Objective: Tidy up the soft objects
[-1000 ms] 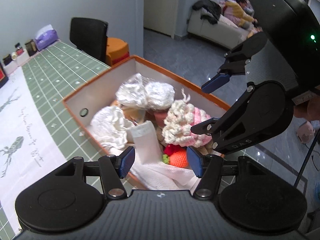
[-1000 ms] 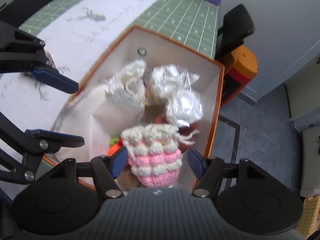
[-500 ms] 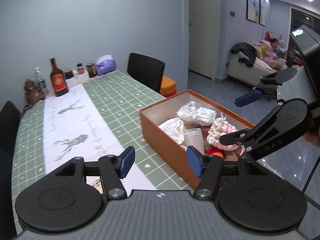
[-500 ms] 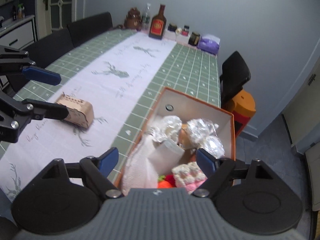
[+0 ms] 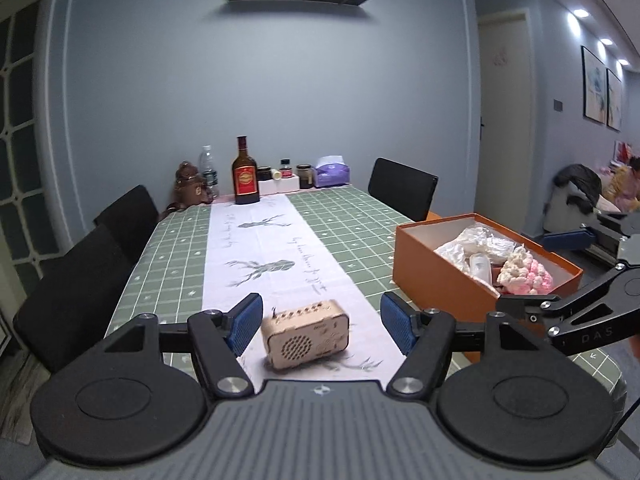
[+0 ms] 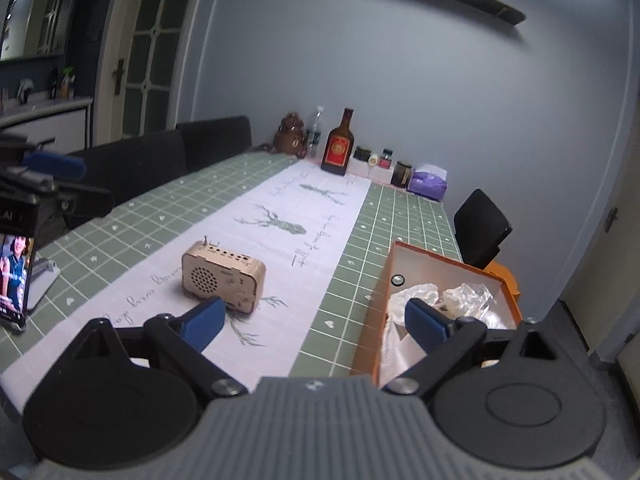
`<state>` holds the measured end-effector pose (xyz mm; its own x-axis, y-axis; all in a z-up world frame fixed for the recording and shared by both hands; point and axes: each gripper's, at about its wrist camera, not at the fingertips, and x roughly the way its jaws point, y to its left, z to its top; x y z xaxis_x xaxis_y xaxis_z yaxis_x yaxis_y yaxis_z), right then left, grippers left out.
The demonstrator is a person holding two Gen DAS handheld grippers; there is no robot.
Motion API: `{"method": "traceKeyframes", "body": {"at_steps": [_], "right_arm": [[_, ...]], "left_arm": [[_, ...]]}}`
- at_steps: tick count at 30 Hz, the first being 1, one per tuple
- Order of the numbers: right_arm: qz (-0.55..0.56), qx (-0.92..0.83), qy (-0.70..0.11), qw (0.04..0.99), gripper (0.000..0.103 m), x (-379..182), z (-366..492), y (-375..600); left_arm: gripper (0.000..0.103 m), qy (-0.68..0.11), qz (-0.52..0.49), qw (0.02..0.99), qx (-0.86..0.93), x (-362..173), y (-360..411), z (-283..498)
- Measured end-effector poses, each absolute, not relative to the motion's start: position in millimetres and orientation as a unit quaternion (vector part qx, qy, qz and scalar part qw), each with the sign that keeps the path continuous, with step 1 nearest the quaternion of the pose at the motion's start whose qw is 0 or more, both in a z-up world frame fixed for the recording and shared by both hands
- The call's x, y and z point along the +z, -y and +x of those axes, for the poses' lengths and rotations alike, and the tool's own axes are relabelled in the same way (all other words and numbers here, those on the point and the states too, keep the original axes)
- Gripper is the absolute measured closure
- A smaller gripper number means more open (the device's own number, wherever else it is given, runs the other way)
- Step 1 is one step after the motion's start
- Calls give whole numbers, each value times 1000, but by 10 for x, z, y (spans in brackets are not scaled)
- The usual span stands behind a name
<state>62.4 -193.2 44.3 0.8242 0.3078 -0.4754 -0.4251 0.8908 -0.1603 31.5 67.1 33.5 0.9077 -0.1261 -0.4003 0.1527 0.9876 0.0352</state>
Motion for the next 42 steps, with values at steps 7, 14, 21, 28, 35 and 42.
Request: {"method": "traceKeyframes", "body": {"at_steps": [7,14,21,28,35,42], "right_arm": [[-45,146,-205,967,7,160,281,1894],[-18,110,-182,977,4,-202,-19,1869],[-10,124,-194,973,3,-416,-45,1799],[-11,126,-210,970,3,-538,110,1761],[-8,121,-235,964,3,-677,246,1769],[-6,115,-243,963,3,-720,312,1805]], "left_arm": [[23,-168,27,985,-18,-61,-725,-37],[12,-172,-2,985,15,-342,-686,-168],[10,-211,-18,977,-2,-618,-696,-201],[10,-240,-18,970,21,-725,-736,-73],[10,-257,-11,966,30,-807,-715,39],[10,-265,-1,964,23,-829,-633,121]]}}
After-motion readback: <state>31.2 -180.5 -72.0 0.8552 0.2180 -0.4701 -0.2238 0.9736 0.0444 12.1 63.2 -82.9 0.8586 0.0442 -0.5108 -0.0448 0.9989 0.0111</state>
